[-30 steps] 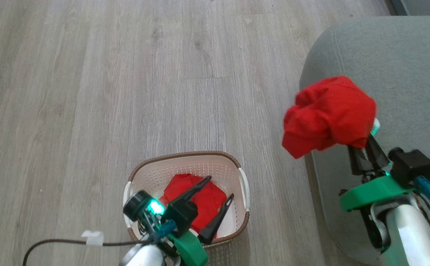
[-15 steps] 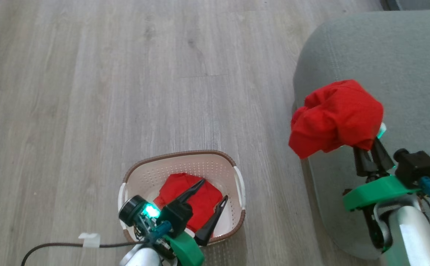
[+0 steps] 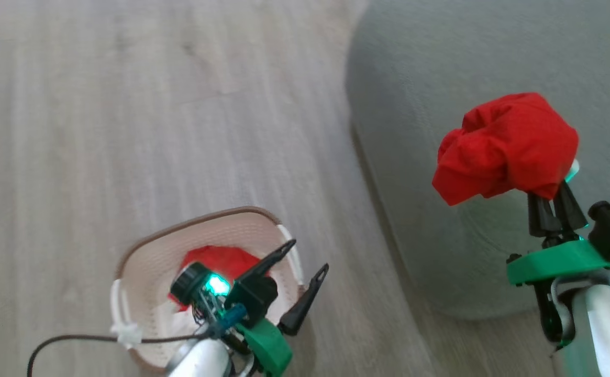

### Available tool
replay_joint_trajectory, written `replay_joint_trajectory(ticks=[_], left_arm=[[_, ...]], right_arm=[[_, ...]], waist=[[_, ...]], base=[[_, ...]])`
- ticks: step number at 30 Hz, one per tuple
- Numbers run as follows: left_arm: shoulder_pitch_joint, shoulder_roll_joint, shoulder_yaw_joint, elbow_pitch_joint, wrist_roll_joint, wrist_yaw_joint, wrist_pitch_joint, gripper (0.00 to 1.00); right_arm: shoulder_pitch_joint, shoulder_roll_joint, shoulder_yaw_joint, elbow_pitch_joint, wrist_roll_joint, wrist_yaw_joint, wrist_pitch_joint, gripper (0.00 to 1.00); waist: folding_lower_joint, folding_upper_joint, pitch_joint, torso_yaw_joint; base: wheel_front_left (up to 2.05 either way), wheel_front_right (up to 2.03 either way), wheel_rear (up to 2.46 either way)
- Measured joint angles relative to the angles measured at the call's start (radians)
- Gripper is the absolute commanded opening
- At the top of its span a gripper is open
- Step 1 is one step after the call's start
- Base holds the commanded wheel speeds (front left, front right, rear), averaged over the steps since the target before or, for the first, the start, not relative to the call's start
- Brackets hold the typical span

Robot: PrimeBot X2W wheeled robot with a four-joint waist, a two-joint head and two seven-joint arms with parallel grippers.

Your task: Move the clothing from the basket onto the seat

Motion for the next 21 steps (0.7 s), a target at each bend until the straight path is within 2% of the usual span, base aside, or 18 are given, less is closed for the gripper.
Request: replay_joint_trajectory(ticks=[7, 8, 15, 21], left_arm=[[-0.024, 0.021, -0.019, -0.011, 0.0, 0.0, 0.0, 1.0], [-0.024, 0.021, -0.019, -0.011, 0.0, 0.0, 0.0, 1.0], [-0.024, 0.051, -0.045, -0.021, 0.0, 0.0, 0.0, 1.0], [-0.036, 0.07, -0.095, -0.019, 0.0, 0.0, 0.0, 1.0]], right_arm=[[-0.005, 0.02, -0.04, -0.019, -0.003, 0.0, 0.0, 0.0], [-0.005, 0.02, -0.04, -0.019, -0.003, 0.0, 0.0, 0.0], [-0.005, 0.031, -0.076, -0.034, -0.003, 0.0, 0.0, 0.0], [-0.004, 0.04, -0.105, -0.043, -0.007, 0.0, 0.0, 0.0]], waist=[[0.0001, 0.0, 0.036, -0.134], [0.0001, 0.0, 0.036, -0.134], [0.0001, 0.0, 0.067, -0.257], [0.0001, 0.0, 0.097, -0.302]], base=[[0.0, 0.0, 0.0], [0.0, 0.0, 0.0], [0.0, 0.0, 0.0], [0.0, 0.0, 0.0]])
